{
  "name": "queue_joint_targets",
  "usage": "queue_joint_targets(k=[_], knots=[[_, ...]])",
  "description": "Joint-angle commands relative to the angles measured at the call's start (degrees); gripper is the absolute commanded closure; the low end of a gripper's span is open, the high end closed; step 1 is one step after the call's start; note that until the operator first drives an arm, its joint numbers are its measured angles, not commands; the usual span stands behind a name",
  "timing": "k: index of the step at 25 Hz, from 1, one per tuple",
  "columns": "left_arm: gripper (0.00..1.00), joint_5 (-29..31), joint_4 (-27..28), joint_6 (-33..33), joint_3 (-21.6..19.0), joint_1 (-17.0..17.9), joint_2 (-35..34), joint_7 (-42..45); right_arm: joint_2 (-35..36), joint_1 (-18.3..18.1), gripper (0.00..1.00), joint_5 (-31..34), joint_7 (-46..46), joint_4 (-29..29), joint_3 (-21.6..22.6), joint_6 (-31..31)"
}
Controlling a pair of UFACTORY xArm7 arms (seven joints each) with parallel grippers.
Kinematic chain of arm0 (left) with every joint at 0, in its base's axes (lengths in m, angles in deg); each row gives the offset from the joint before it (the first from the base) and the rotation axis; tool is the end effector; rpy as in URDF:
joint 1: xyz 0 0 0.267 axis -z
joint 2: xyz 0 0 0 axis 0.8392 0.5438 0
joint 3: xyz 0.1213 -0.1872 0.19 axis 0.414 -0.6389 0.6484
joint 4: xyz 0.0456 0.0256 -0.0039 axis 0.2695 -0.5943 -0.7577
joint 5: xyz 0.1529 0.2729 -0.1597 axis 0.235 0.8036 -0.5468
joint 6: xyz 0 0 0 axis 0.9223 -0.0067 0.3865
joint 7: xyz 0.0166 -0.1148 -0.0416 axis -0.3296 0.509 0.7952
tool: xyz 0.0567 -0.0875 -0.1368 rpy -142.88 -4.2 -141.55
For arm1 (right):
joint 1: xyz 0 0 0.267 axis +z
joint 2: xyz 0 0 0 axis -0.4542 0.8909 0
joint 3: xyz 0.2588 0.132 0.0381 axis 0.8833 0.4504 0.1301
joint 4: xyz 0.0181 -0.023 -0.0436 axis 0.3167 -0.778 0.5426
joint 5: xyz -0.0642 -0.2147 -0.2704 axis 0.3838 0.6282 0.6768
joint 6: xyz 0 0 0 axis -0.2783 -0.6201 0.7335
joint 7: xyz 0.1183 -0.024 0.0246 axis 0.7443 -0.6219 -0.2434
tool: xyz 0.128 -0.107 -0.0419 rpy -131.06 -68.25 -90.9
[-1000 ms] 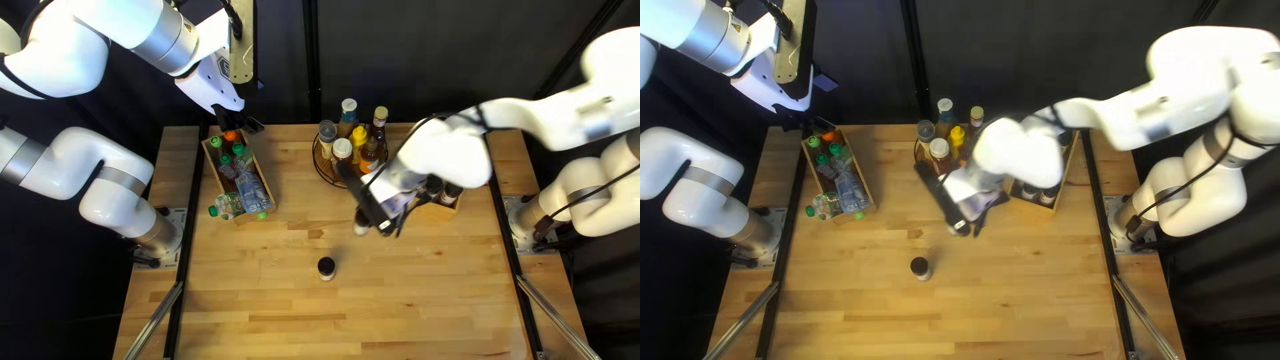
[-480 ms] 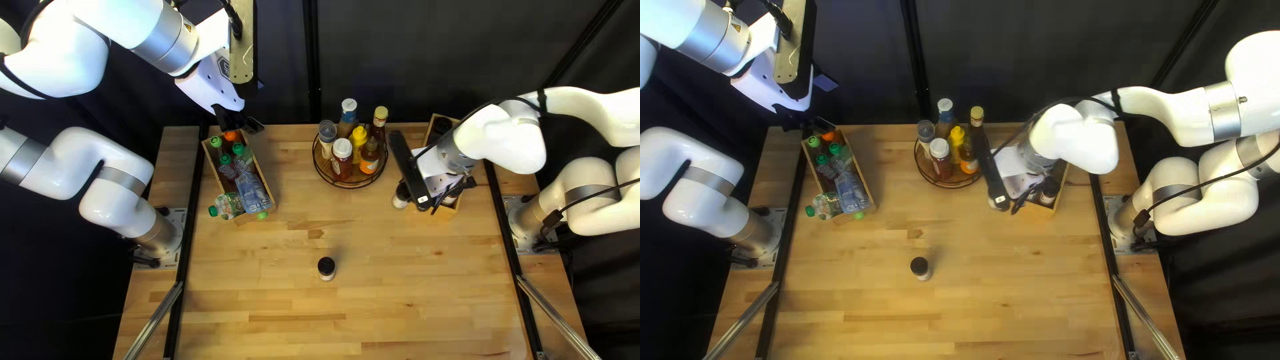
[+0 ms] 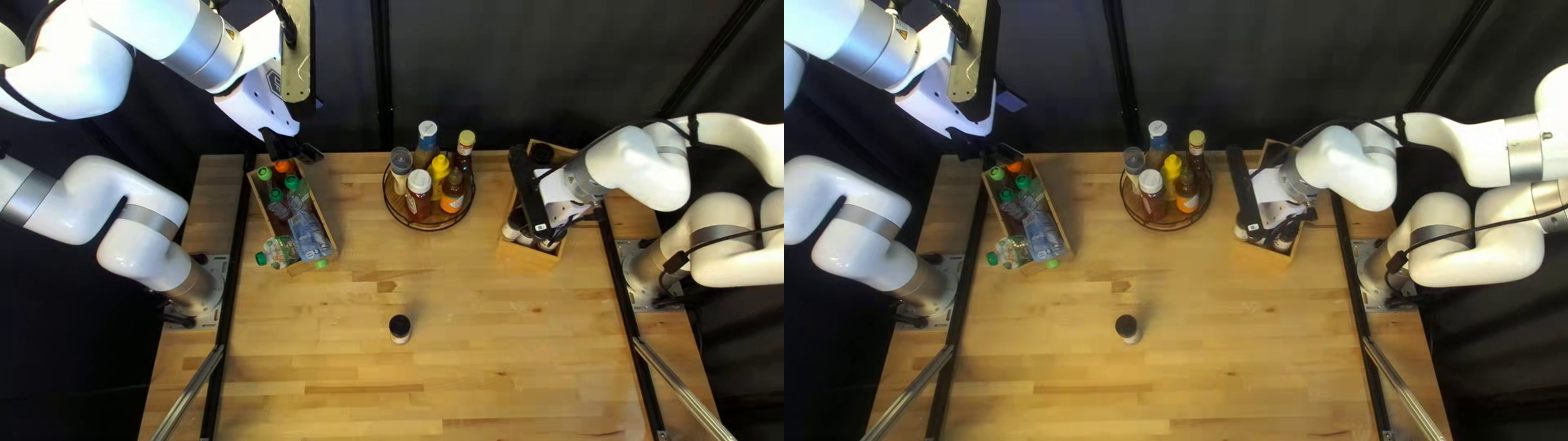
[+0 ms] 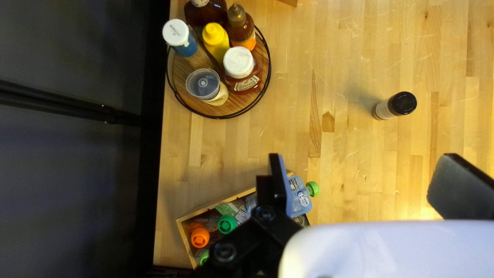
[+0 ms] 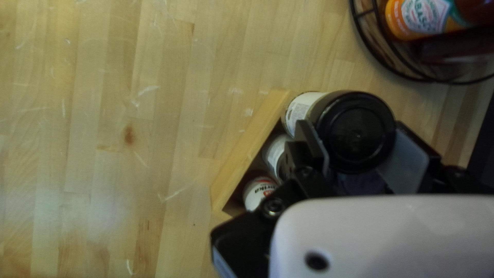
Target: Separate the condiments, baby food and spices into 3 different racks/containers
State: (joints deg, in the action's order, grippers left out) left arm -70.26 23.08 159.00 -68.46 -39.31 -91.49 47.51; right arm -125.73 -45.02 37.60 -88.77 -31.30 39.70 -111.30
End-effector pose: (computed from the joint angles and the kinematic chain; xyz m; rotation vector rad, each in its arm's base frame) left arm 0.3654 0.0753 0.4719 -2.9634 -0.0189 -0.7567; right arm 0.3179 -0.0830 0.1647 2.9178 0.2660 0.4441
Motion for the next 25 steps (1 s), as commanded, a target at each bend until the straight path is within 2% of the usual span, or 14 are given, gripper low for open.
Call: queue_joint_targets(k=[1, 18, 19, 20, 21, 22, 23, 25], knots=[[0.00, 0.0, 0.0, 0.0, 0.0, 0.0, 0.0, 0.0, 0.7, -1.0, 1.00, 1.0, 2.9, 0.6, 2.7, -0.9], [0.00, 0.0, 0.0, 0.0, 0.0, 0.0, 0.0, 0.0, 5.6, -1.3, 0.98, 0.7, 4.5, 0.4, 3.9, 3.0], [0.00, 0.0, 0.0, 0.0, 0.0, 0.0, 0.0, 0.0, 5.9, -1.3, 0.93, 0.7, 4.3, 0.2, 3.7, 3.4], [0.00, 0.0, 0.0, 0.0, 0.0, 0.0, 0.0, 0.0, 6.1, -1.3, 0.70, 0.6, 4.2, 0.1, 3.6, 3.6], [0.00, 0.0, 0.0, 0.0, 0.0, 0.0, 0.0, 0.0, 6.3, -1.3, 0.16, 0.5, 4.2, 0.2, 3.5, 3.7], [0.00, 0.0, 0.0, 0.0, 0.0, 0.0, 0.0, 0.0, 6.3, -1.2, 0.04, 0.3, 4.2, 0.3, 3.4, 3.5], [0.00, 0.0, 0.0, 0.0, 0.0, 0.0, 0.0, 0.0, 6.1, -0.9, 0.00, 0.1, 4.0, 0.5, 3.2, 3.2], [0.00, 0.0, 0.0, 0.0, 0.0, 0.0, 0.0, 0.0, 5.2, -0.4, 0.00, -0.2, 3.8, 1.2, 3.0, 1.8]])
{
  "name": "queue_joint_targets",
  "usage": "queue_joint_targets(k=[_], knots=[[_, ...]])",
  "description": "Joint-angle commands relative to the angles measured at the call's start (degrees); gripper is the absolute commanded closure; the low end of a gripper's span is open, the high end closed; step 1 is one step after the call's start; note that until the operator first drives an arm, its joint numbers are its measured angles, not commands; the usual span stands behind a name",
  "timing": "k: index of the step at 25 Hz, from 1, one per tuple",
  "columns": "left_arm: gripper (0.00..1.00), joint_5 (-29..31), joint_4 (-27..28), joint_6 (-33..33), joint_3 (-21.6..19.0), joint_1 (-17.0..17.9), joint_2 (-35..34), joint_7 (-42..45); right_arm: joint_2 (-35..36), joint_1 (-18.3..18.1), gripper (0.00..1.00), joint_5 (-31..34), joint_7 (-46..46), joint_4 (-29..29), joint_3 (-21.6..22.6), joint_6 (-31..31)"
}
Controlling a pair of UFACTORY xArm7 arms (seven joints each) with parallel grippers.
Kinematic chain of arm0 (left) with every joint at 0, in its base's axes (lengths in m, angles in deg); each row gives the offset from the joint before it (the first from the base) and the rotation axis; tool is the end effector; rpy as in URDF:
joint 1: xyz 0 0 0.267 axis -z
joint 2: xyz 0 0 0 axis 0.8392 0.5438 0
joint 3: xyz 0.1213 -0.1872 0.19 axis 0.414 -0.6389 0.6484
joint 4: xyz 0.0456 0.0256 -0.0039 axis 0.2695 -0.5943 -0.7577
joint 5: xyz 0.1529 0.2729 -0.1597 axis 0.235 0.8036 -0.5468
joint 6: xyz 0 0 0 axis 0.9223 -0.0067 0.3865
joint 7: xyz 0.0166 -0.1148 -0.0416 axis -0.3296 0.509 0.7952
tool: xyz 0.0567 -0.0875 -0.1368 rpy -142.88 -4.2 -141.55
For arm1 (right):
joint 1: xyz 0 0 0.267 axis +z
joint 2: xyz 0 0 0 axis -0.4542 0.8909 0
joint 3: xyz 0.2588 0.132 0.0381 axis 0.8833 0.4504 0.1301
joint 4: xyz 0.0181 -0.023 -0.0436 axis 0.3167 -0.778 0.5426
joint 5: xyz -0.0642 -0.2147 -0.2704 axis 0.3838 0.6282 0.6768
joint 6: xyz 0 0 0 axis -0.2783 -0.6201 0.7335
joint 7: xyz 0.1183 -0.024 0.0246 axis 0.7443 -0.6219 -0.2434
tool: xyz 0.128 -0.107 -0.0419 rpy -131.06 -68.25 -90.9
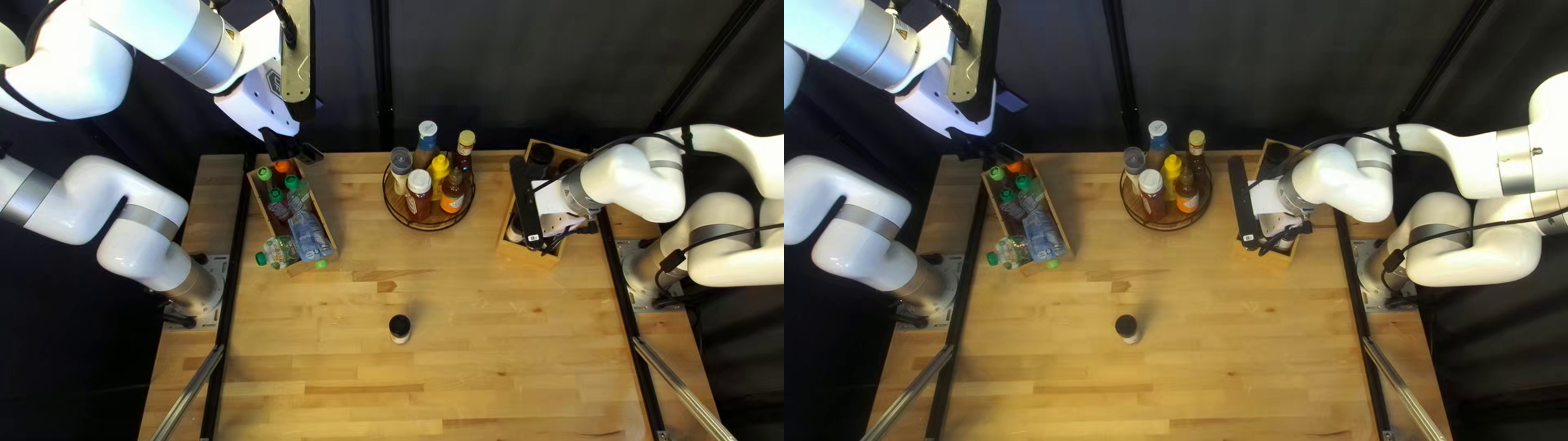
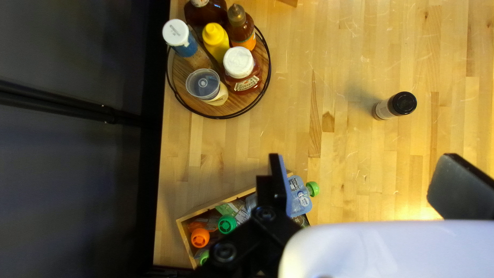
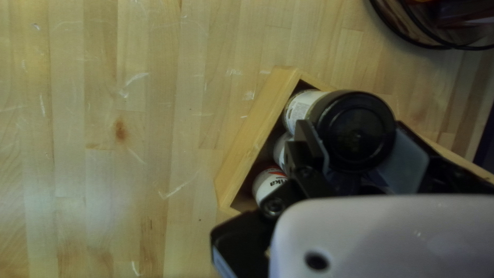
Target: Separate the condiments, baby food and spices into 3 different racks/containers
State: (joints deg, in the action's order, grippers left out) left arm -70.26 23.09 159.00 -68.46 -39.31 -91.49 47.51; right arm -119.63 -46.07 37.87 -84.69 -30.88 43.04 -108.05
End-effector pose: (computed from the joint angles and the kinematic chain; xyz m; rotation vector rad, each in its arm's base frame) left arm 0.3654 0.0753 0.4720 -2.9633 -0.0189 -0.7569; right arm 0.3228 -0.0774 0.1411 2.9307 0.2238 0.3804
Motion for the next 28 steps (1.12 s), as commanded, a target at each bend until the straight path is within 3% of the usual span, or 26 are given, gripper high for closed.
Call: queue_joint_targets(k=[1, 8, 12, 16, 21, 28], knots=[[0.00, 0.0, 0.0, 0.0, 0.0, 0.0, 0.0, 0.0, -1.3, 0.8, 0.00, -0.6, -0.3, 1.1, -0.4, -2.0], [0.00, 0.0, 0.0, 0.0, 0.0, 0.0, 0.0, 0.0, -0.9, 2.6, 0.00, -1.8, 0.3, 2.9, 0.5, -2.5], [0.00, 0.0, 0.0, 0.0, 0.0, 0.0, 0.0, 0.0, 3.5, 5.2, 0.00, -4.5, 1.5, 6.2, 1.4, 0.1], [0.00, 0.0, 0.0, 0.0, 0.0, 0.0, 0.0, 0.0, 14.6, 9.0, 0.00, -9.1, 4.5, 13.1, 4.2, 7.4], [0.00, 0.0, 0.0, 0.0, 0.0, 0.0, 0.0, 0.0, 26.8, 11.4, 0.00, -12.2, 7.2, 18.9, 6.9, 16.9], [0.00, 0.0, 0.0, 0.0, 0.0, 0.0, 0.0, 0.0, 38.8, 12.6, 0.00, -9.0, 11.6, 25.4, 8.4, 25.6]])
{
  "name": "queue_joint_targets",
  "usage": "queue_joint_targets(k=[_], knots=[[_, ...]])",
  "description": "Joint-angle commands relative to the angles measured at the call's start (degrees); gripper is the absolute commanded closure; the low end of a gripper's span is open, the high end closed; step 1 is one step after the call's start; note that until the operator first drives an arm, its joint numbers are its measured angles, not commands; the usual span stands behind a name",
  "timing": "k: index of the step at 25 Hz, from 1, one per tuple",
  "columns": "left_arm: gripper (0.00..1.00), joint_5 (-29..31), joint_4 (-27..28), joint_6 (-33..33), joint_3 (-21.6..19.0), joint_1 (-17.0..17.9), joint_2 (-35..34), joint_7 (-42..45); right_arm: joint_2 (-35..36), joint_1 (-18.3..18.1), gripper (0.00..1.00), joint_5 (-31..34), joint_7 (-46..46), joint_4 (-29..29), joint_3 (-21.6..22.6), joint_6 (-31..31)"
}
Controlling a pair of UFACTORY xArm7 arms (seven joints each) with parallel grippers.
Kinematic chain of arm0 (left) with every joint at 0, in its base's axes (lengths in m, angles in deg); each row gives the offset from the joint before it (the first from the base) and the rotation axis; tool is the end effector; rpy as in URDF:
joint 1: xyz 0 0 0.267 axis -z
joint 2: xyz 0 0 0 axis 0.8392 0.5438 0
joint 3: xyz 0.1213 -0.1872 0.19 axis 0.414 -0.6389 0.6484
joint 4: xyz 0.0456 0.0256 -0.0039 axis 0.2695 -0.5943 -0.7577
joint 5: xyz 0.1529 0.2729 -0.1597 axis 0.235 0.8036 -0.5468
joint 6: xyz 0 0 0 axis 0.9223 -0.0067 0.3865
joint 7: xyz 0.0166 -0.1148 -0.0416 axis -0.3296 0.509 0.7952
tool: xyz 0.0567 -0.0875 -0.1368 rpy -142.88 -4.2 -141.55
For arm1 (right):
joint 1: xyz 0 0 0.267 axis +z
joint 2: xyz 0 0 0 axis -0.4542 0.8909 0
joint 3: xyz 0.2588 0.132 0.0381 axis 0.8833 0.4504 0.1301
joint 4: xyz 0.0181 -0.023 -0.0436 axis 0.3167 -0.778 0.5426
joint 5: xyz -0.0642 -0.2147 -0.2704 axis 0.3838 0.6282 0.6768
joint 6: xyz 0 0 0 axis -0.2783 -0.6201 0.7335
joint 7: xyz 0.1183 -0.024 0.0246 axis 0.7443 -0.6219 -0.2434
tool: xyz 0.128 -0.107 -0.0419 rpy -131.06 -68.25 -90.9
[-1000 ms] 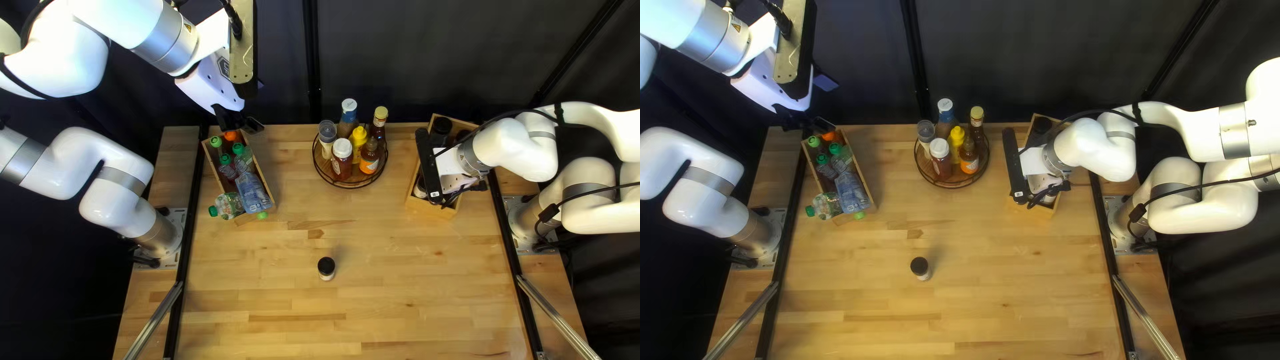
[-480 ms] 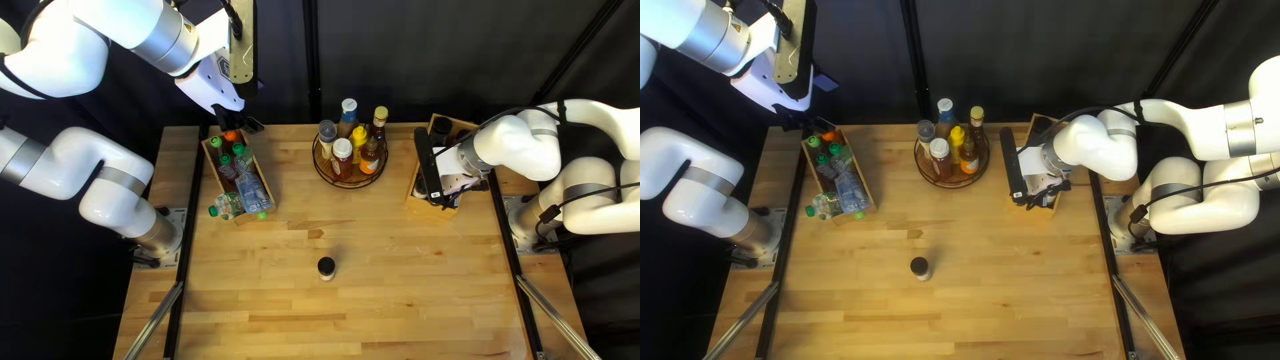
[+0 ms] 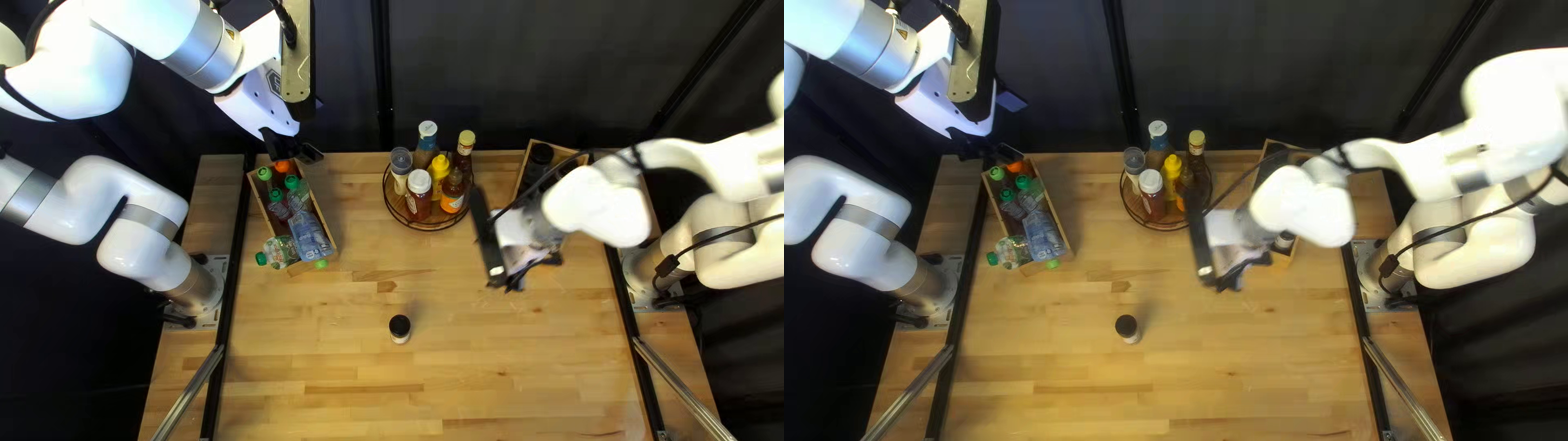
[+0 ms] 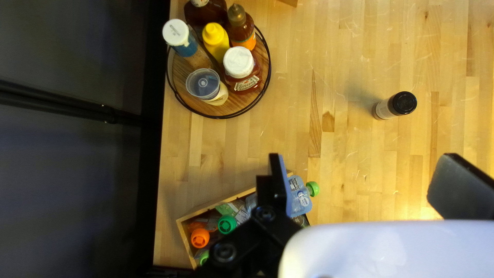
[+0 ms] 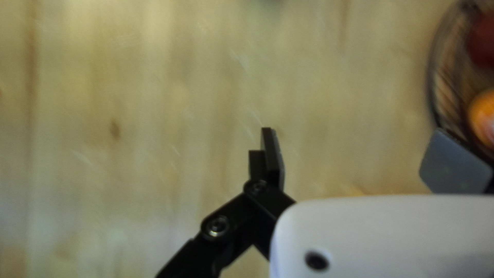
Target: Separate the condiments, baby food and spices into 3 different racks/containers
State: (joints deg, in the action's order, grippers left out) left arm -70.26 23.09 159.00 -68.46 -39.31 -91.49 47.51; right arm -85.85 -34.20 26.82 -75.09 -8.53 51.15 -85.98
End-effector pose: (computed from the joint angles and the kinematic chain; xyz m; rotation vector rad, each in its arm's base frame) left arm 0.3654 0.0753 0.4720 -2.9633 -0.0189 -0.7569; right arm 0.4981 0.0886 0.1441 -2.9704 -0.2652 -0.7351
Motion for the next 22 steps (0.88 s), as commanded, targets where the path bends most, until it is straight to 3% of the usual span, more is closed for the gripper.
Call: queue_joint_targets(k=[1, 5, 10, 22], knots=[[0.00, 0.0, 0.0, 0.0, 0.0, 0.0, 0.0, 0.0, 6.7, 1.3, 0.00, 3.7, 3.2, 4.1, -0.2, 4.2], [0.00, 0.0, 0.0, 0.0, 0.0, 0.0, 0.0, 0.0, 11.7, 5.4, 0.00, 11.4, 9.0, 7.6, -5.0, 5.3], [0.00, 0.0, 0.0, 0.0, 0.0, 0.0, 0.0, 0.0, 16.6, 8.0, 0.00, 14.8, 10.6, 12.2, -7.9, 4.9], [0.00, 0.0, 0.0, 0.0, 0.0, 0.0, 0.0, 0.0, 27.1, 4.9, 0.00, 14.0, 5.6, 23.1, -4.4, 3.2]])
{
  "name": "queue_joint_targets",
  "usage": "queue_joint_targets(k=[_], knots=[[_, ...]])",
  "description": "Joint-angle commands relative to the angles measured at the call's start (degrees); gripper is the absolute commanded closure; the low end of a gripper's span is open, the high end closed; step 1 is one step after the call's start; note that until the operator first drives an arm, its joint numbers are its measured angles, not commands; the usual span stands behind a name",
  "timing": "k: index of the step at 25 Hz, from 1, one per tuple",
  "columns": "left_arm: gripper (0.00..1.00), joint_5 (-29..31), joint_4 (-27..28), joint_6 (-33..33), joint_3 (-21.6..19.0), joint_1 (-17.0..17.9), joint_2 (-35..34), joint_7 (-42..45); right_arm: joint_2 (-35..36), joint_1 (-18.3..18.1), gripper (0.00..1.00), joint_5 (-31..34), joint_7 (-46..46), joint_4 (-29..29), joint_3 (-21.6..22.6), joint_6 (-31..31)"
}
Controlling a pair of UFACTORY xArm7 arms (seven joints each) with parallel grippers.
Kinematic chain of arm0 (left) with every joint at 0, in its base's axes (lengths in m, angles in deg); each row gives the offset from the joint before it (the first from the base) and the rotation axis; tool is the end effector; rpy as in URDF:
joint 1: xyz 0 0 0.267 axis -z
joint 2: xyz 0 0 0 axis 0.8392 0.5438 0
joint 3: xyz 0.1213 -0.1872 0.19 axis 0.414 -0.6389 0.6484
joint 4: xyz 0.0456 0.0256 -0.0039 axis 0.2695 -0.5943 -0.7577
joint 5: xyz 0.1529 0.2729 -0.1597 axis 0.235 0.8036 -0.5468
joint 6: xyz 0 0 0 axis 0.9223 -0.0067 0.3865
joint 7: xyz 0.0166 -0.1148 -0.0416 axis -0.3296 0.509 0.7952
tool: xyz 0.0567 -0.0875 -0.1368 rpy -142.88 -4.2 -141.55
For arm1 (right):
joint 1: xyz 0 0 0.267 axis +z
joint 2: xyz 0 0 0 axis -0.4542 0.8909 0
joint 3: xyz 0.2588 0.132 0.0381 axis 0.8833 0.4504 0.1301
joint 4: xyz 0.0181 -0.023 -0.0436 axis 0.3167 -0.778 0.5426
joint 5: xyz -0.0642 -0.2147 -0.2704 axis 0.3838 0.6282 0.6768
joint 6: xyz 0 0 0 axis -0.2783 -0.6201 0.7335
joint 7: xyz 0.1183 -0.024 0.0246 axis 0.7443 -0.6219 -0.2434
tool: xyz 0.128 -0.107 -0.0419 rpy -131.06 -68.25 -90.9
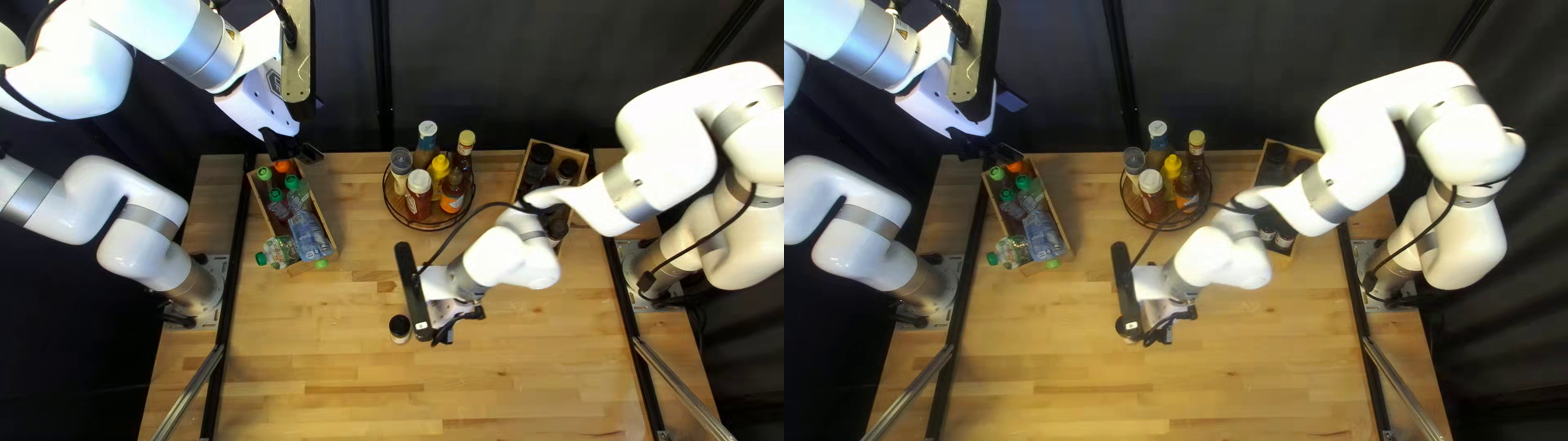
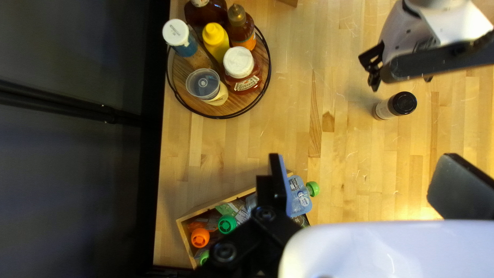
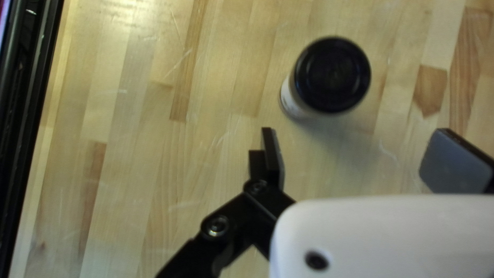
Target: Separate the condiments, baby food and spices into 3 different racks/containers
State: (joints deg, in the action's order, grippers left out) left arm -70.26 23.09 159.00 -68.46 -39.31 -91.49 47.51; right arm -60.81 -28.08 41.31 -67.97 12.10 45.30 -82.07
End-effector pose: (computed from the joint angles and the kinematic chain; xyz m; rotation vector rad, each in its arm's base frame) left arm 0.3654 0.0753 0.4720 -2.9633 -0.0189 -0.7569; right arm 0.5978 0.1247 0.0859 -2.9424 -0.3811 -0.7318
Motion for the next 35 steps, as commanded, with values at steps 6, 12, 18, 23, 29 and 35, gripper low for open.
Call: queue_joint_targets(k=[6, 12, 18, 23, 29, 35], knots=[[0.00, 0.0, 0.0, 0.0, 0.0, 0.0, 0.0, 0.0, 1.7, -2.6, 1.00, -1.2, -2.8, 2.0, 2.9, -0.6], [0.00, 0.0, 0.0, 0.0, 0.0, 0.0, 0.0, 0.0, -3.9, -3.9, 1.00, -2.6, -3.1, -2.5, 4.4, -0.4], [0.00, 0.0, 0.0, 0.0, 0.0, 0.0, 0.0, 0.0, -18.8, -6.5, 1.00, -11.4, -8.9, -11.6, 6.5, -4.5], [0.00, 0.0, 0.0, 0.0, 0.0, 0.0, 0.0, 0.0, -34.1, -5.9, 1.00, -14.9, -10.2, -18.0, 3.0, -13.6], [0.00, 0.0, 0.0, 0.0, 0.0, 0.0, 0.0, 0.0, -51.7, -10.3, 1.00, -12.8, -9.5, -25.7, -0.9, -25.5], [0.00, 0.0, 0.0, 0.0, 0.0, 0.0, 0.0, 0.0, -64.7, -16.8, 1.00, -9.4, -7.6, -32.6, -3.2, -33.0]])
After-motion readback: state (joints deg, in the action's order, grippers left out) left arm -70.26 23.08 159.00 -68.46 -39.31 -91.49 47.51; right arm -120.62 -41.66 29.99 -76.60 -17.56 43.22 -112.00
